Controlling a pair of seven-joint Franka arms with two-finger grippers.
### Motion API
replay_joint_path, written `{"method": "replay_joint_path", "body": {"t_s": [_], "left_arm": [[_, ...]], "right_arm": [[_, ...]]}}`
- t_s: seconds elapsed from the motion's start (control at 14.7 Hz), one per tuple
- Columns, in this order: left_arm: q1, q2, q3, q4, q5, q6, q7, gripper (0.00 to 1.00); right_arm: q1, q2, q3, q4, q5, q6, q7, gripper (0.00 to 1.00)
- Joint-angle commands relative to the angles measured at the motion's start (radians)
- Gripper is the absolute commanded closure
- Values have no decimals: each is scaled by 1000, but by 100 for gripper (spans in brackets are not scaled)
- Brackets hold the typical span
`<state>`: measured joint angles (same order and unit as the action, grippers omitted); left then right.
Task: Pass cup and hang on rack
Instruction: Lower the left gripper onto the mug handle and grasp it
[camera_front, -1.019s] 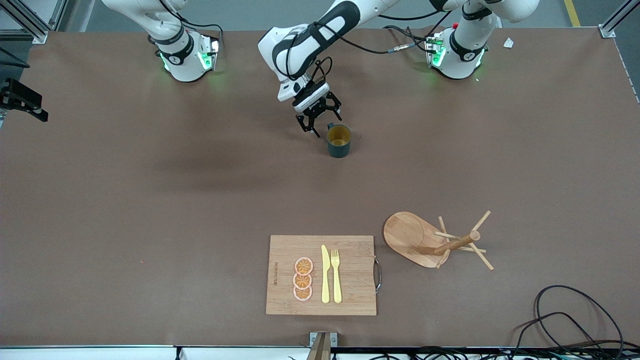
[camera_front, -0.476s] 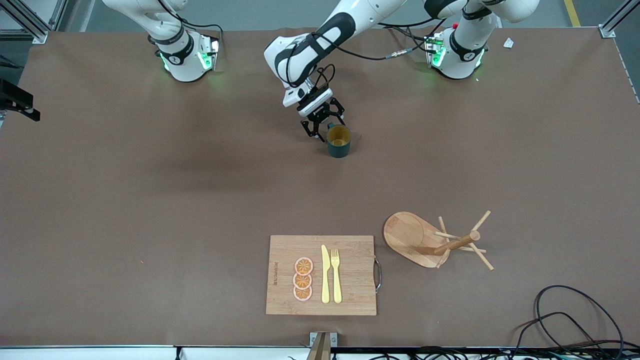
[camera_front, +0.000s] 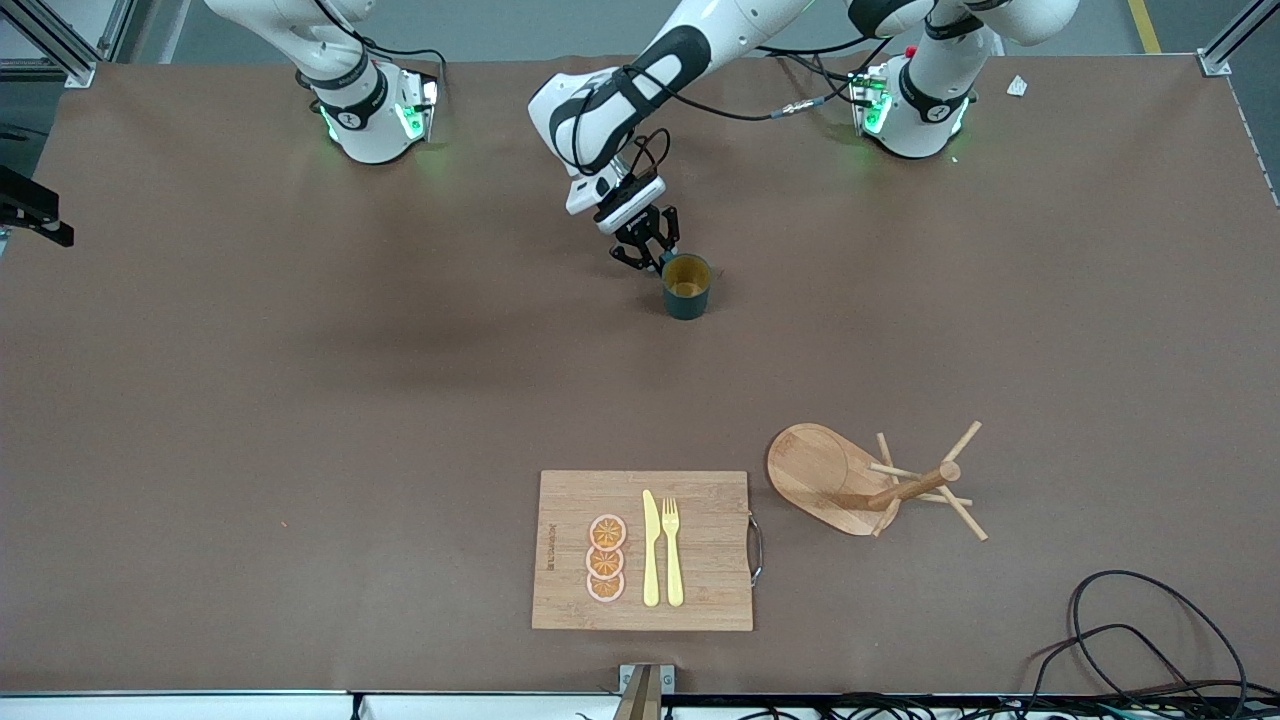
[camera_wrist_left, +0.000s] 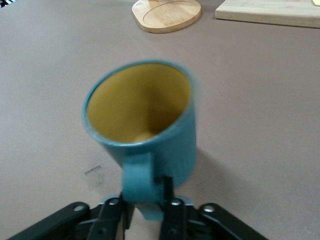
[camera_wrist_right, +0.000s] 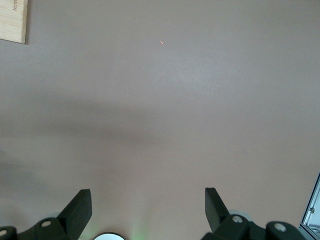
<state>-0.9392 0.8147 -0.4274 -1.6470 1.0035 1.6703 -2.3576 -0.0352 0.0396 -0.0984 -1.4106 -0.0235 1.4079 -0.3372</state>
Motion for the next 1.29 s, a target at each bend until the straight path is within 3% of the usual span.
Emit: {"method": "replay_joint_path", "body": {"t_s": [0.0, 0.27, 0.54, 0.95, 1.22], "left_arm": [[-3, 1, 4, 9, 21, 2, -6, 84], [49, -35, 1, 44, -6, 3, 72, 95], [199, -121, -57, 139, -166, 35, 236, 97], [540, -262, -177, 210, -537, 210, 435, 97], [828, -266, -362, 208, -704, 330, 487, 97]], "right_arm": [[-12, 5, 11, 18, 8, -14, -8, 0], [-5, 5, 35, 19, 36, -24, 97, 0], [-5, 5, 82, 27, 30, -26, 124, 0], [4, 0, 86, 22, 19, -4, 116, 0], [6, -3, 86, 24, 14, -7, 112, 0]]}}
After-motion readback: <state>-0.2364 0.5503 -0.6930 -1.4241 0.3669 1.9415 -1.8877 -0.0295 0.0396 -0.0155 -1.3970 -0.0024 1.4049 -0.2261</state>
